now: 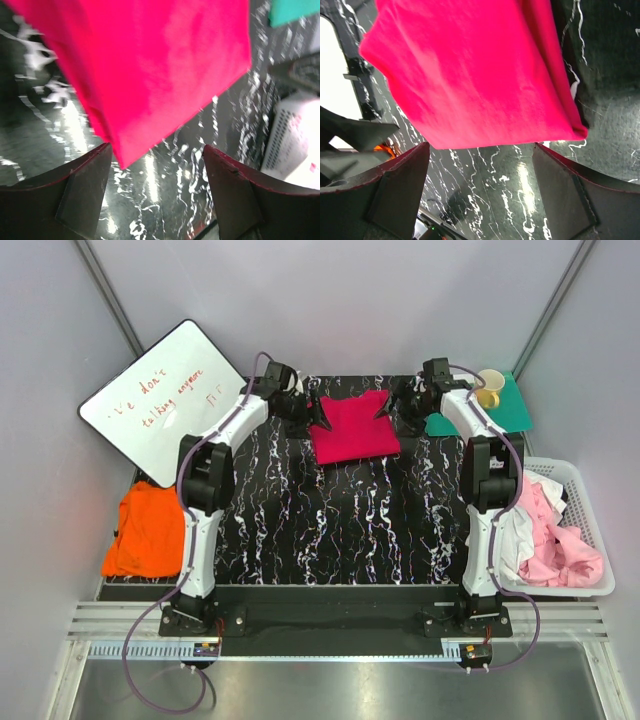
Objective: Fold and stack the t-shirts
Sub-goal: Put the neatly folded tshirt into the corner of the board with the left arm
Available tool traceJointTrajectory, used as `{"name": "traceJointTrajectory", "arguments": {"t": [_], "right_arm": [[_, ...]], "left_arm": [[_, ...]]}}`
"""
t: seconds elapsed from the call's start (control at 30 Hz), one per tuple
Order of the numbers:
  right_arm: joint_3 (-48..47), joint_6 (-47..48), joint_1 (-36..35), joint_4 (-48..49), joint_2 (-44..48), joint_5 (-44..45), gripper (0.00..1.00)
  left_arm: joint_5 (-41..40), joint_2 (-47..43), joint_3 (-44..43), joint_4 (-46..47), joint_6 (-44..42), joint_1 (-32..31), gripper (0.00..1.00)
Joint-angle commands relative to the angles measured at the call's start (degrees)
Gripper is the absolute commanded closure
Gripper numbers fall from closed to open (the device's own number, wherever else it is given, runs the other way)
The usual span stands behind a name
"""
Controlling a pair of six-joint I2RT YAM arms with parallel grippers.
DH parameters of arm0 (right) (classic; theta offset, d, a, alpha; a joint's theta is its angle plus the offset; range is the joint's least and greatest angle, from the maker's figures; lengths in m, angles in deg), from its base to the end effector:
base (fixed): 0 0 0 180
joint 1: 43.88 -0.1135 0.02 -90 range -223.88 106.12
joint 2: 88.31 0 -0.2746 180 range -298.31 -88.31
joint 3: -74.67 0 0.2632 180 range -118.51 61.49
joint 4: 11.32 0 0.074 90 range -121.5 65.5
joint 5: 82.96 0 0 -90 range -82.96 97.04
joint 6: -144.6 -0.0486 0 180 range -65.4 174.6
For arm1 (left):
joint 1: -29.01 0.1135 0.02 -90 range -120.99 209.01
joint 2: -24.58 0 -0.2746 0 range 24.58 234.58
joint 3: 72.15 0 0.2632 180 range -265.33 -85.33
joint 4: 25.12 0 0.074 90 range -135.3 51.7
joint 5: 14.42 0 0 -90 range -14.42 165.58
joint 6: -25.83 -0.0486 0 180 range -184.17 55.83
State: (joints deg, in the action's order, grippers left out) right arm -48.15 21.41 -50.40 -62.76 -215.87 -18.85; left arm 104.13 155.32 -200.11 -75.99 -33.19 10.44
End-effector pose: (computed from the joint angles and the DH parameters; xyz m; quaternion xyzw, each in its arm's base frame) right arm 0.5095 0.0796 0.2116 0.1517 0.9223 0.2979 0.1938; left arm 0.4962 -0.1912 0.2148 -0.0231 0.9237 -0.3394 0.1763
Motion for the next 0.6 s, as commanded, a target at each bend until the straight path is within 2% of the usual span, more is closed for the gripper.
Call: {"name": "traceJointTrajectory", "arguments": {"t": [0.0, 0.2, 0.3, 0.33, 0.37, 0.57], "right_arm": [[1.98, 1.46, 0.20, 1.35, 3.38, 0.93, 0.09], [4.61, 2.34, 0.20, 0.65, 3.29, 1.28, 0.07], [5.76, 3.39, 0.28, -0.06, 3.90, 1.89, 0.06], [6.11, 4.09, 0.20, -0.32, 4.34, 2.59, 0.06], [6.37, 4.62, 0.20, -0.58, 4.52, 3.12, 0.05], [5.41, 7.17, 0.28, -3.05, 4.96, 5.32, 0.05]], "left_arm": [[-7.71, 1.01, -1.06, -0.01, 1.54, 0.55, 0.23], [-4.66, 6.54, -5.17, -1.68, 1.36, 0.81, 0.20], [-5.78, 7.34, -5.37, -1.94, 0.40, 0.73, 0.11], [-6.66, 7.08, -5.19, -2.21, 0.13, 0.73, 0.03], [-7.37, 7.08, -5.45, -2.38, -0.04, 0.73, 0.01], [-6.33, 11.64, -10.71, -3.70, 1.10, 0.64, 0.02]]}}
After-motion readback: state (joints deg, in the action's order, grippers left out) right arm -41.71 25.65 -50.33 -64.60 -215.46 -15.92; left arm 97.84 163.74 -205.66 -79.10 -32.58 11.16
